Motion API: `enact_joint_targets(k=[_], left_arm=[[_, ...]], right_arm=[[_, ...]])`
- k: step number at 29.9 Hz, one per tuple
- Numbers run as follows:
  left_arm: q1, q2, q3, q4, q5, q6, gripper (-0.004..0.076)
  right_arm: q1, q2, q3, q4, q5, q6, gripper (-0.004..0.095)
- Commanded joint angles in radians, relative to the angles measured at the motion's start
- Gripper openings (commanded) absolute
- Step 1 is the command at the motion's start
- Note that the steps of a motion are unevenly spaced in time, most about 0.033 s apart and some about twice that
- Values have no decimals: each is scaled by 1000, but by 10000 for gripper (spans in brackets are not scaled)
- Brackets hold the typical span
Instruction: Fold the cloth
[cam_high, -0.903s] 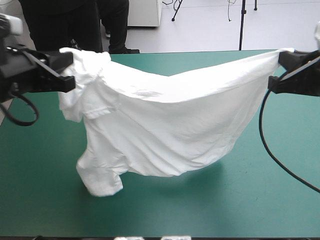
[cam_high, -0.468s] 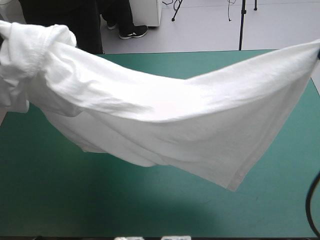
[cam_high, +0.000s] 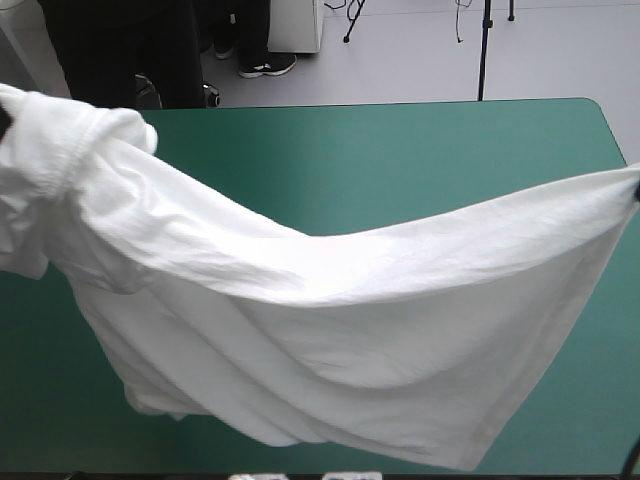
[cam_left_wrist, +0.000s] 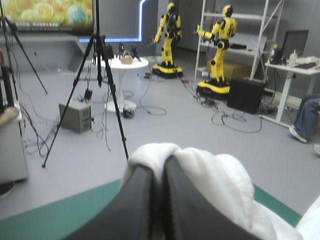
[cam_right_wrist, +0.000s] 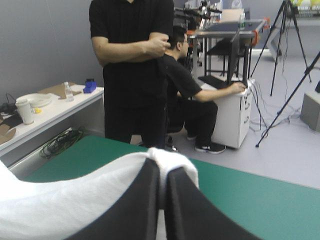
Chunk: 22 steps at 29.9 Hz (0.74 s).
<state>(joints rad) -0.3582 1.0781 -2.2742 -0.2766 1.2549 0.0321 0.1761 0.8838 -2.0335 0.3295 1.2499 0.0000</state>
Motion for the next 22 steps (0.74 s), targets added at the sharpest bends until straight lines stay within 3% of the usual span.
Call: enact_joint_targets(k=[1, 6, 11, 15, 22], left_arm=[[-1, -7, 125, -7, 34, -24, -9], [-1, -11, 346, 18, 34, -47, -9], [-1, 50, 551, 66, -40, -59, -9], [-1, 158, 646, 128, -153, -59, -9], [-1, 369, 653, 210, -392, -59, -9]], right_arm=[[-5, 14, 99, 26, -38, 6, -17], [-5, 23, 286, 26, -78, 6, -17], [-5, 95, 484, -22, -172, 6, -17], [-5, 201, 577, -63, -275, 6, -17], [-5, 435, 579, -158, -431, 0, -17]])
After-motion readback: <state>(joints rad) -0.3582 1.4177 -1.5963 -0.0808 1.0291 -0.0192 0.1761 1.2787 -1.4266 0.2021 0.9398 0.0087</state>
